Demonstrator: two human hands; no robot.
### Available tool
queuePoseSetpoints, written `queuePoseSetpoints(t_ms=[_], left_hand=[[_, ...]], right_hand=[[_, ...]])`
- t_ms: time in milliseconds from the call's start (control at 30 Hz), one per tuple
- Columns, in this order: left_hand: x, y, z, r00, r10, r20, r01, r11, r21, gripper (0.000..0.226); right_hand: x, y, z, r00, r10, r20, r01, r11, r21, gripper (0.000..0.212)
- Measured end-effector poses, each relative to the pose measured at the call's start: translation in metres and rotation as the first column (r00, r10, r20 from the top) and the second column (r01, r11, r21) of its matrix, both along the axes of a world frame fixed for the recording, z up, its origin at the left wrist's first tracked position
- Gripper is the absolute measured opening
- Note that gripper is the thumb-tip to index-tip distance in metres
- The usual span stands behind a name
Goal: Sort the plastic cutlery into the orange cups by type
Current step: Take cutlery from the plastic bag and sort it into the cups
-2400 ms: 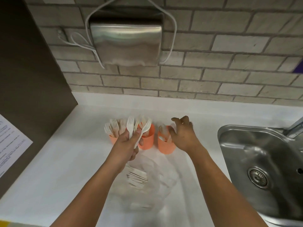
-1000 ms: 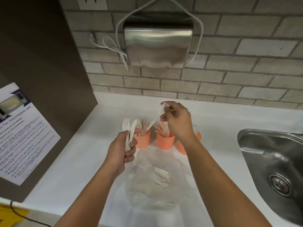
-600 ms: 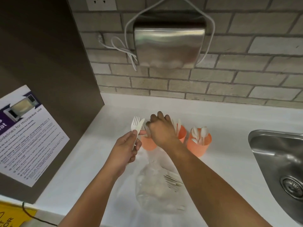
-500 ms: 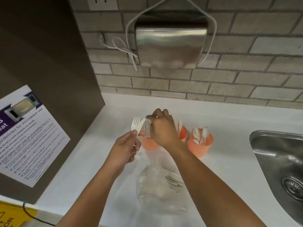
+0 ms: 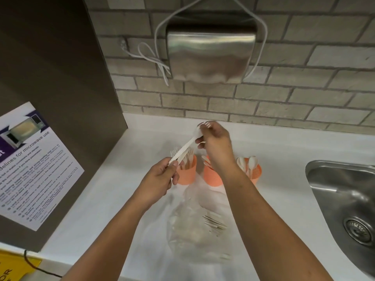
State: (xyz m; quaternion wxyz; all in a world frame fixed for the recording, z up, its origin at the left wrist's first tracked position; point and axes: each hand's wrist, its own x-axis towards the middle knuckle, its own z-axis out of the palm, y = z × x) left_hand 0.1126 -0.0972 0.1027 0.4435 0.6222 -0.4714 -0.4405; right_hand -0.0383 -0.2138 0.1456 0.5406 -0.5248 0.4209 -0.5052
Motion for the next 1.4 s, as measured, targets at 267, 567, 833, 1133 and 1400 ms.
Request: queuePoseSetpoints(t_ms=[267, 567, 833, 1133, 1400], left_hand=[[0.006, -0.007, 0.004, 0.970, 0.242, 0.019, -0.235, 0.955, -0.179, 0.018], [-0.012, -0.033, 0.019, 0.995, 0.058, 0.083, -0.040, 0.979, -0.202, 0.015], [-0.023, -0.041, 0.010, 0.989, 0.142, 0.050, -0.126, 0.961, -0.247, 0.015], [0.002, -0.051, 0.005, 0.973, 0.148, 0.179, -0.095, 0.957, -0.275, 0.042], [-0.009, -0.059, 0.000, 0.979, 0.139, 0.148, -0.097, 0.961, -0.259, 0.092]], right_hand=[[-0.032, -0.012, 0.002, 0.955, -0.273, -0.113, 0.240, 0.939, -0.245, 0.017], [-0.020, 0.003, 0.007, 0.951, 0.199, -0.236, -0.218, 0.974, -0.058, 0.019], [-0.028, 0.018, -0.013, 0.988, 0.120, -0.092, -0.128, 0.988, -0.086, 0.006], [-0.084, -0.012, -0.006, 0.906, -0.346, -0.243, 0.235, 0.890, -0.391, 0.025], [-0.084, -0.022, -0.042, 0.848, -0.237, -0.474, 0.076, 0.939, -0.334, 0.022]])
